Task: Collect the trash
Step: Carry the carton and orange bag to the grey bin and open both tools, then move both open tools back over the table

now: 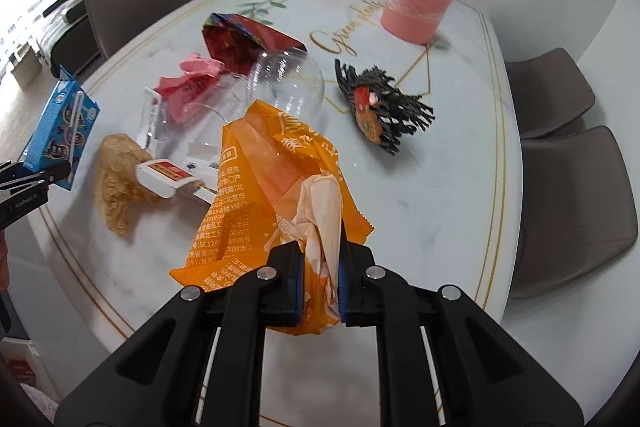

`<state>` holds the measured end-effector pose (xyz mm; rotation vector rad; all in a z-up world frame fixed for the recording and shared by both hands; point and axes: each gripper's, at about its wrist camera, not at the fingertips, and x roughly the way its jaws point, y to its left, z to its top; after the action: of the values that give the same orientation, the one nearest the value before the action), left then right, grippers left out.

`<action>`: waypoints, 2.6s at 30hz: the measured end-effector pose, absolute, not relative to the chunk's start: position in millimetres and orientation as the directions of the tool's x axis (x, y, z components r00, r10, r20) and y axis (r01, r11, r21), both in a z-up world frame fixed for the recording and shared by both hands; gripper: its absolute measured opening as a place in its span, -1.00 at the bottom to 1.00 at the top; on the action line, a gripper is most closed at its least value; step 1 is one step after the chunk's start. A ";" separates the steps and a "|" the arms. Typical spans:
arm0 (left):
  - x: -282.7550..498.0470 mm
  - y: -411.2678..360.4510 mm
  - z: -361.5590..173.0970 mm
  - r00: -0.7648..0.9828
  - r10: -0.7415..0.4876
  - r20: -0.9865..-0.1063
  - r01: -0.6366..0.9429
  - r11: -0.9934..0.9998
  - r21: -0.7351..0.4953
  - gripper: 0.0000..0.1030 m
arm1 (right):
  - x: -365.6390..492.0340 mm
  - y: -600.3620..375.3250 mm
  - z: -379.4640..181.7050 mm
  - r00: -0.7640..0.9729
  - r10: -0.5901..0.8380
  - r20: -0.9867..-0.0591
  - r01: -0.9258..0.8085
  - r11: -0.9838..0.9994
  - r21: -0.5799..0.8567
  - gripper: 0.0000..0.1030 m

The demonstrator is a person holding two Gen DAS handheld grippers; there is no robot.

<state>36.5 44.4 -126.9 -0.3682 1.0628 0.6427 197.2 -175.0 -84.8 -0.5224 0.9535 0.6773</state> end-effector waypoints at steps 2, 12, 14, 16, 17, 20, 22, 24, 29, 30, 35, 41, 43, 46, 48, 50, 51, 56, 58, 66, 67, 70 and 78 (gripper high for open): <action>23.8 37.3 -115.4 0.343 0.319 -0.883 -0.657 0.754 0.018 -0.20 | 187.6 -171.4 -76.5 0.389 0.328 -0.861 -0.761 0.641 -0.100 -0.79; -81.8 23.4 -84.8 0.323 0.392 -0.861 -0.797 0.604 -0.024 -0.20 | 106.4 -96.1 -55.7 0.208 0.495 -0.844 -0.952 0.301 -0.059 -0.79; -115.0 25.1 -85.9 0.299 0.406 -0.864 -0.830 0.557 -0.025 -0.20 | 78.8 -73.8 -55.4 0.153 0.516 -0.843 -0.976 0.215 -0.045 -0.79; -148.7 29.9 -88.5 0.271 0.417 -0.868 -0.861 0.508 -0.025 -0.20 | 47.5 -49.2 -58.5 0.098 0.526 -0.845 -0.991 0.130 -0.034 -0.79; -167.4 32.9 -90.9 0.256 0.420 -0.871 -0.877 0.481 -0.026 -0.20 | 30.9 -38.2 -61.0 0.071 0.529 -0.846 -0.995 0.092 -0.026 -0.79; -221.4 43.3 -100.3 0.219 0.417 -0.882 -0.910 0.414 -0.030 -0.20 | -22.8 -3.5 -70.2 0.002 0.526 -0.851 -1.000 -0.005 -0.005 -0.79; -257.2 52.9 -109.6 0.193 0.409 -0.892 -0.925 0.379 -0.026 -0.20 | -60.4 20.1 -79.8 -0.029 0.516 -0.856 -0.998 -0.057 0.000 -0.79; -293.9 64.6 -122.6 0.167 0.396 -0.903 -0.938 0.346 -0.022 -0.20 | -97.6 40.2 -90.9 -0.063 0.500 -0.864 -0.995 -0.099 0.016 -0.79; -365.8 95.3 -168.4 0.120 0.363 -0.924 -0.953 0.303 -0.005 -0.19 | -182.3 86.9 -140.6 -0.107 0.451 -0.886 -0.984 -0.178 0.028 -0.79; -374.3 101.9 -180.5 0.118 0.351 -0.929 -0.954 0.299 -0.008 -0.19 | -194.8 96.4 -155.5 -0.108 0.443 -0.890 -0.983 -0.183 0.028 -0.79; -399.0 135.6 -258.6 0.125 0.302 -0.945 -0.948 0.316 -0.024 -0.19 | -238.8 136.2 -251.6 -0.096 0.404 -0.910 -0.979 -0.201 0.014 -0.78; -388.5 160.9 -375.0 0.135 0.235 -0.963 -0.932 0.360 -0.043 -0.19 | -244.0 178.8 -401.1 -0.065 0.314 -0.947 -0.983 -0.183 0.007 -0.76; -376.0 169.7 -413.5 0.135 0.202 -0.970 -0.931 0.361 -0.055 -0.19 | -240.2 189.3 -448.4 -0.052 0.277 -0.959 -0.986 -0.169 0.005 -0.75; -353.8 179.6 -463.8 0.130 0.188 -0.973 -0.921 0.388 -0.048 -0.19 | -233.5 199.5 -498.8 -0.037 0.265 -0.963 -0.986 -0.167 -0.008 -0.67; -341.8 186.6 -485.9 0.130 0.180 -0.975 -0.917 0.396 -0.049 -0.19 | -227.2 201.6 -521.5 -0.039 0.263 -0.964 -0.986 -0.166 -0.006 -0.59; -329.9 193.3 -506.8 0.131 0.168 -0.977 -0.917 0.396 -0.054 -0.19 | -219.6 201.1 -537.3 -0.050 0.264 -0.963 -0.988 -0.156 0.008 -0.38; -324.2 196.4 -515.2 0.125 0.166 -0.978 -0.917 0.397 -0.050 -0.19 | -216.0 197.8 -540.1 -0.060 0.266 -0.962 -0.989 -0.147 0.021 -0.30; -306.8 206.5 -533.9 0.119 0.158 -0.980 -0.916 0.399 -0.047 -0.19 | -210.2 193.2 -545.1 -0.084 0.280 -0.956 -0.993 -0.100 0.058 -0.08; -305.1 211.1 -536.1 0.116 0.157 -0.981 -0.914 0.404 -0.044 -0.19 | -206.1 193.4 -540.3 -0.091 0.290 -0.953 -0.994 -0.092 0.066 -0.07; -308.4 213.3 -540.4 0.130 0.164 -0.978 -0.895 0.443 -0.045 -0.18 | -189.6 187.8 -528.7 -0.061 0.316 -0.947 -0.996 -0.084 0.037 -0.08; -304.6 214.0 -542.2 0.128 0.165 -0.978 -0.892 0.451 -0.040 -0.16 | -185.7 186.0 -529.6 -0.059 0.311 -0.948 -0.996 -0.078 0.036 -0.08; -301.5 213.9 -545.8 0.150 0.125 -0.981 -0.881 0.467 -0.076 0.14 | -179.6 183.9 -529.2 -0.047 0.306 -0.951 -0.997 -0.072 0.026 -0.07; -295.9 210.1 -535.3 0.136 0.118 -0.984 -0.869 0.491 -0.061 0.31 | -168.8 182.3 -515.0 -0.025 0.317 -0.948 -0.998 -0.064 0.005 -0.08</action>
<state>-295.9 210.1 -535.3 -0.7770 1.2276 0.8298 -168.8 182.3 -515.0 -1.0028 0.9472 1.4018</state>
